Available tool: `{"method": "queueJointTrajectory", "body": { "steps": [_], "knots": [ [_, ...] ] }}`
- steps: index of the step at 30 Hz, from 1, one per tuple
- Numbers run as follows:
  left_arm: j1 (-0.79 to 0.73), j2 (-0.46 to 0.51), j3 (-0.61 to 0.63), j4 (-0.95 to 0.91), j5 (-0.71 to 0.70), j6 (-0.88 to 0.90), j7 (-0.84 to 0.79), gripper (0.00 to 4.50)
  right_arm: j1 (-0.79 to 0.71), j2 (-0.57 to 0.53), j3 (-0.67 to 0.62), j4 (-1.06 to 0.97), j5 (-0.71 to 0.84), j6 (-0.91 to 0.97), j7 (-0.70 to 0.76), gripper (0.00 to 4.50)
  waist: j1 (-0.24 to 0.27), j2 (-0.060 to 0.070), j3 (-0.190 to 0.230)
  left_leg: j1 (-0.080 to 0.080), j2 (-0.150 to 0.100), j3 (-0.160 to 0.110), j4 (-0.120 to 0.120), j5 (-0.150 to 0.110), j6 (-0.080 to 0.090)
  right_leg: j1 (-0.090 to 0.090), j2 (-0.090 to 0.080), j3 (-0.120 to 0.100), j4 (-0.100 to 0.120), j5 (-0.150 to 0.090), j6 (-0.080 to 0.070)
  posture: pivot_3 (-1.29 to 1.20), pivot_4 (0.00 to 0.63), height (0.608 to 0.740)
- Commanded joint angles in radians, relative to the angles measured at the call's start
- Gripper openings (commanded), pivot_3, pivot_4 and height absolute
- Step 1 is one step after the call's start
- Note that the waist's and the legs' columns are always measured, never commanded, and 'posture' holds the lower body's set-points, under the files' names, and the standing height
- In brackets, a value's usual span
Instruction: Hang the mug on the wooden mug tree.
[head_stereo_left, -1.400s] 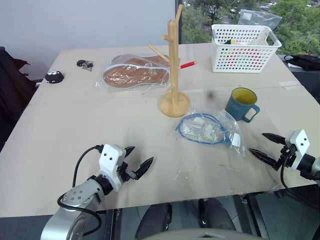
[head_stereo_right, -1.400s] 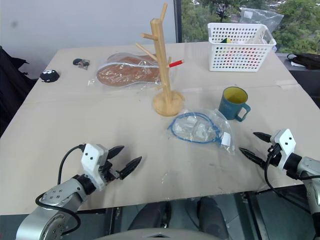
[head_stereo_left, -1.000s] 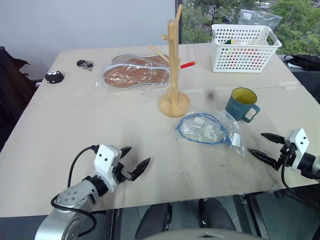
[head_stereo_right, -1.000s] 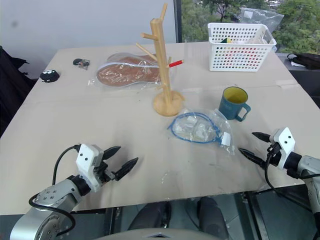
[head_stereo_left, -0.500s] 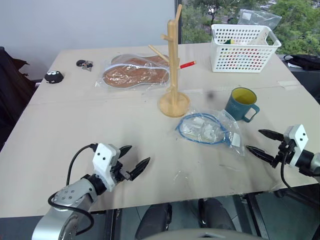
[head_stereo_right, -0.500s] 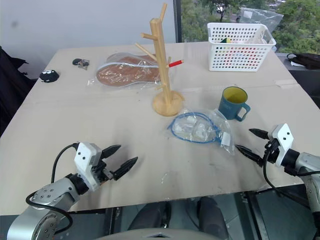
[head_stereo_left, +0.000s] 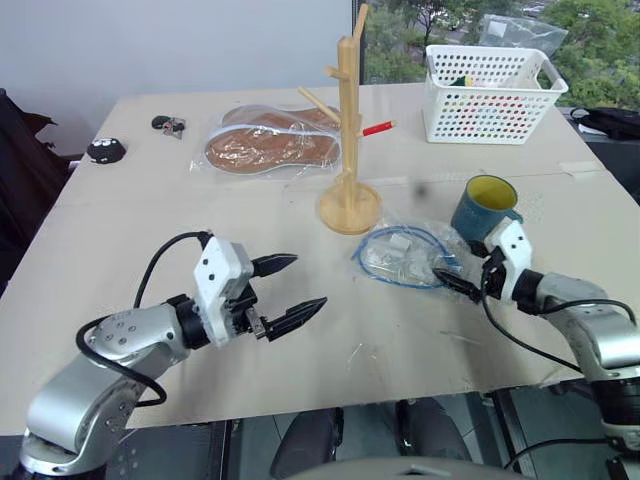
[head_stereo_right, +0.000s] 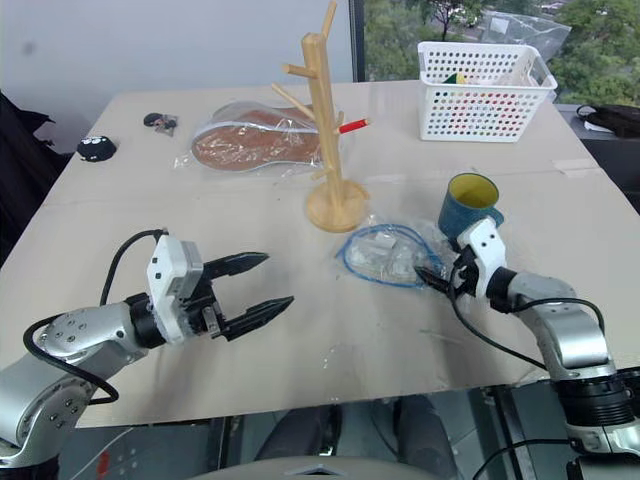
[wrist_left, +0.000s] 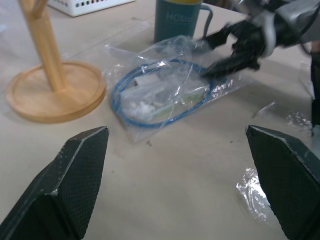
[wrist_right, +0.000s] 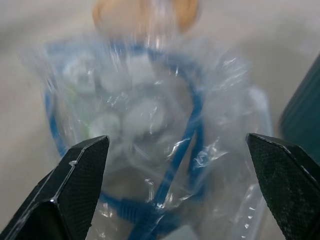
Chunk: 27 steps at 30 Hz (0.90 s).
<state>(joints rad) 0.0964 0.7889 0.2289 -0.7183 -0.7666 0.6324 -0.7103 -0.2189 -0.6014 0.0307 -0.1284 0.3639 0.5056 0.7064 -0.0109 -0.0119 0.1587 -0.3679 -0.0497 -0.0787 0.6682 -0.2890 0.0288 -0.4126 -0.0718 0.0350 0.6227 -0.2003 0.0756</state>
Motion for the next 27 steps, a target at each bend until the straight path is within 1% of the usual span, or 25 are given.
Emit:
{"method": "queueJointTrajectory", "body": {
  "steps": [1,2,4,5,7,9,12,13,17,20,24,27],
  "knots": [
    [-0.039,0.023,0.022,-0.066,-0.056,0.031,0.017,4.5,-0.004,0.014,0.033,-0.002,-0.01,0.14,-0.043,4.43,-0.002,-0.002,-0.001,0.0,0.0,0.0,0.0,0.0,0.0,0.0,0.0,0.0,0.0,0.0,0.0,0.0,0.15,0.74],
    [-0.048,0.029,0.023,-0.071,-0.065,0.039,0.019,4.5,-0.007,0.019,0.039,-0.017,0.008,0.183,-0.04,4.43,-0.002,-0.002,-0.001,0.0,0.0,0.0,0.0,0.0,0.0,0.0,0.0,0.0,0.0,0.0,0.0,0.0,0.15,0.74],
    [-0.062,0.034,0.02,-0.08,-0.079,0.052,0.027,4.5,-0.004,0.017,0.066,-0.053,0.027,0.253,-0.023,3.92,-0.002,-0.002,-0.001,0.001,0.001,-0.001,0.0,-0.001,0.002,0.001,0.001,0.0,0.0,0.0,0.0,0.0,0.15,0.74],
    [-0.065,0.036,0.019,-0.082,-0.082,0.056,0.029,4.5,0.0,0.017,0.071,-0.063,0.034,0.27,-0.017,3.57,-0.002,-0.002,-0.001,0.001,0.001,-0.001,0.0,-0.002,0.003,0.001,0.001,0.0,0.0,0.0,0.0,0.0,0.15,0.74],
    [-0.068,0.039,0.019,-0.084,-0.087,0.062,0.033,4.5,0.006,0.018,0.067,-0.072,0.042,0.291,-0.015,2.6,-0.002,-0.002,-0.001,0.003,0.001,-0.001,0.0,-0.002,0.004,0.003,0.001,-0.001,0.0,0.0,0.0,0.0,0.15,0.74],
    [-0.066,0.042,0.022,-0.085,-0.089,0.065,0.031,4.5,0.007,0.022,0.058,-0.077,0.051,0.305,-0.017,1.79,-0.002,-0.003,-0.002,0.004,0.001,-0.001,0.0,-0.002,0.004,0.004,0.001,-0.001,0.0,0.0,0.0,0.0,0.15,0.74],
    [-0.056,0.053,0.025,-0.085,-0.089,0.066,0.019,4.5,0.006,0.025,0.047,-0.078,0.06,0.315,-0.019,0.18,-0.003,-0.004,-0.003,0.004,0.001,-0.001,0.0,-0.002,0.004,0.004,0.001,-0.001,0.0,0.0,0.0,0.0,0.15,0.74],
    [-0.056,0.06,0.024,-0.084,-0.086,0.068,0.014,4.5,0.006,0.023,0.045,-0.078,0.061,0.315,-0.017,0.08,-0.003,-0.005,-0.003,0.004,0.001,-0.001,0.0,-0.002,0.004,0.004,0.001,-0.001,0.0,0.0,0.0,0.0,0.15,0.74],
    [-0.056,0.104,0.008,-0.081,-0.058,0.071,-0.016,4.5,0.015,0.015,0.029,-0.093,0.07,0.317,-0.014,0.08,-0.002,-0.005,-0.003,0.004,0.001,-0.001,0.0,-0.002,0.004,0.004,0.001,-0.001,0.0,0.0,0.0,0.0,0.15,0.74],
    [-0.09,0.125,-0.016,-0.065,-0.054,0.07,-0.042,4.5,0.033,0.0,-0.008,-0.138,0.107,0.345,-0.006,0.08,0.001,-0.005,-0.003,0.004,0.001,-0.001,0.0,-0.002,0.004,0.004,0.001,-0.001,0.0,0.0,0.0,0.0,0.15,0.74],
    [-0.241,0.116,-0.105,-0.015,-0.059,0.071,-0.093,4.5,0.152,-0.101,-0.123,-0.259,0.203,0.391,0.067,0.08,0.021,-0.004,-0.002,0.002,-0.001,-0.003,0.0,-0.002,0.004,0.004,0.0,-0.003,0.0,0.0,0.0,0.0,0.15,0.74],
    [-0.319,0.11,-0.153,0.021,-0.065,0.078,-0.138,4.5,0.256,-0.175,-0.226,-0.297,0.231,0.394,0.095,0.08,0.025,-0.003,-0.002,-0.001,-0.001,-0.005,0.0,-0.002,0.004,0.003,0.0,-0.005,-0.002,0.0,0.0,0.0,0.15,0.74]
  ]
}}
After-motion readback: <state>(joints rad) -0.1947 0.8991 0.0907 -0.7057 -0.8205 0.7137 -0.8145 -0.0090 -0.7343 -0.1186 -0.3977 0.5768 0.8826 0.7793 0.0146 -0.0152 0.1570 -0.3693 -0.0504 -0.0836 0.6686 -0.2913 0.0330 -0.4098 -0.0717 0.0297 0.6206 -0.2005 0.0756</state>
